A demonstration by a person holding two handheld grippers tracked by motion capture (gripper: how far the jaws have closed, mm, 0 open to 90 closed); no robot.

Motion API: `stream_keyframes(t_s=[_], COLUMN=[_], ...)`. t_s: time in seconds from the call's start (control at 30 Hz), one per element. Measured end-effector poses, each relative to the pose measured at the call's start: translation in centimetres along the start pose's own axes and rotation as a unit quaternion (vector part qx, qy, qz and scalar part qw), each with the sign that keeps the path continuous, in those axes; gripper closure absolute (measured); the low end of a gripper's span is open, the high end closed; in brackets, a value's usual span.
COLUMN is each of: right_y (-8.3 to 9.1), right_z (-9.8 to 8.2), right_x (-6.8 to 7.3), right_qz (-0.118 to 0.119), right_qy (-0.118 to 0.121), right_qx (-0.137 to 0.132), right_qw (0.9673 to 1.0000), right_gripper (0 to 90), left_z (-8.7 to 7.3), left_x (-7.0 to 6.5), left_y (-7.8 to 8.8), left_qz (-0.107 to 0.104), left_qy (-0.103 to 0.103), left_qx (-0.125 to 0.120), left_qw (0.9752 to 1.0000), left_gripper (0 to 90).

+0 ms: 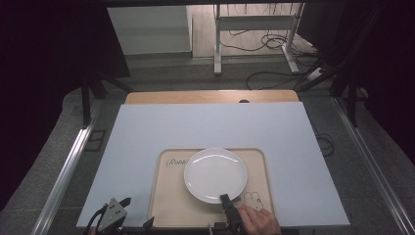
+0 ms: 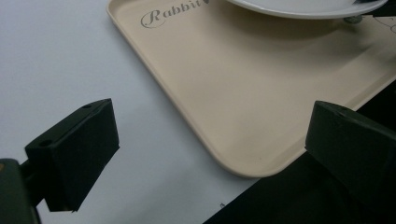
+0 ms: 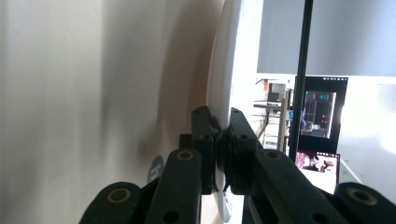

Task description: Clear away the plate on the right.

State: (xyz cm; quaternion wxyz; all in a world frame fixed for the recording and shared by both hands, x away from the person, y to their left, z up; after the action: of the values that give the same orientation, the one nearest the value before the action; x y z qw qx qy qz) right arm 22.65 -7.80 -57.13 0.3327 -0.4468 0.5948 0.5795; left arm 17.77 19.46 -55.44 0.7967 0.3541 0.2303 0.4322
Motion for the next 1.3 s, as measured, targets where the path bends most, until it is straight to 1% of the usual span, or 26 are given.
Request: stream_keyframes(t_s=[0.07,0.13,0.43,0.5,0.57,0.67,0.8,0.83,1.0,1.17,1.3], right_y=[-0.3,-0.3,-0.8,-0.8,-0.9,-1.0,-1.1,-1.2,-1.3,-1.4,-1.4], right_z=[0.3,0.3,0.8,0.8,0.9,1.0,1.1,1.2,1.3,1.4,1.4], right_x=[0.1,0.2,0.6,0.7,0.8,1.1,1.3,1.5,1.8,2.0,1.9], right_qz=[-0.002,0.000,0.003,0.006,0.006,0.013,0.019,0.025,0.029,0.033,0.041], right_qy=[0.003,0.001,0.012,0.007,0.008,0.013,0.015,0.019,0.021,0.019,0.012], right_qx=[-0.005,-0.003,-0.004,-0.003,-0.004,0.000,-0.003,-0.003,-0.002,-0.003,-0.004], right_qw=[1.0000,1.0000,0.9999,1.0000,0.9999,0.9998,0.9997,0.9995,0.9994,0.9993,0.9991], right_gripper=[84.3,84.2,84.4,84.4,84.7,85.3,85.6,85.8,85.9,85.3,84.6], left_z=[0.0,0.0,0.0,0.0,0.0,0.0,0.0,0.0,0.0,0.0,0.0], left_x=[0.0,0.0,0.0,0.0,0.0,0.0,-0.1,-0.1,-0.1,-0.1,-0.1], left_y=[0.0,0.0,0.0,0.0,0.0,0.0,0.0,0.0,0.0,0.0,0.0], left_qz=[0.001,0.001,0.001,0.002,0.001,0.002,0.002,0.002,0.003,0.002,0.003], left_qy=[-0.002,-0.002,-0.002,-0.002,-0.002,-0.003,-0.002,-0.002,-0.002,-0.002,-0.002], left_qx=[0.001,0.001,0.000,0.001,0.001,0.001,0.001,0.001,0.001,0.001,0.002], left_qw=[1.0000,1.0000,1.0000,1.0000,1.0000,1.0000,1.0000,1.0000,1.0000,1.0000,1.0000], left_gripper=[2.3,2.3,2.3,2.3,2.3,2.3,2.3,2.3,2.3,2.3,2.3])
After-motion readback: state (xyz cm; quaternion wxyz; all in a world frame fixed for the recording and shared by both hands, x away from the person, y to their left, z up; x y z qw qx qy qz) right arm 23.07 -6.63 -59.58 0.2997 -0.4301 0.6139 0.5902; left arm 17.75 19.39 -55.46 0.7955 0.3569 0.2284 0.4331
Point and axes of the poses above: each handheld gripper's, and its own axes: y roughly backward along the jaws, z roughly out of its top, x roughly to its left, the point moved 7 cm from there along -y, roughly forward along the jaws, and after that the axes turned 13 degrees about x, right-handed, at the moved point
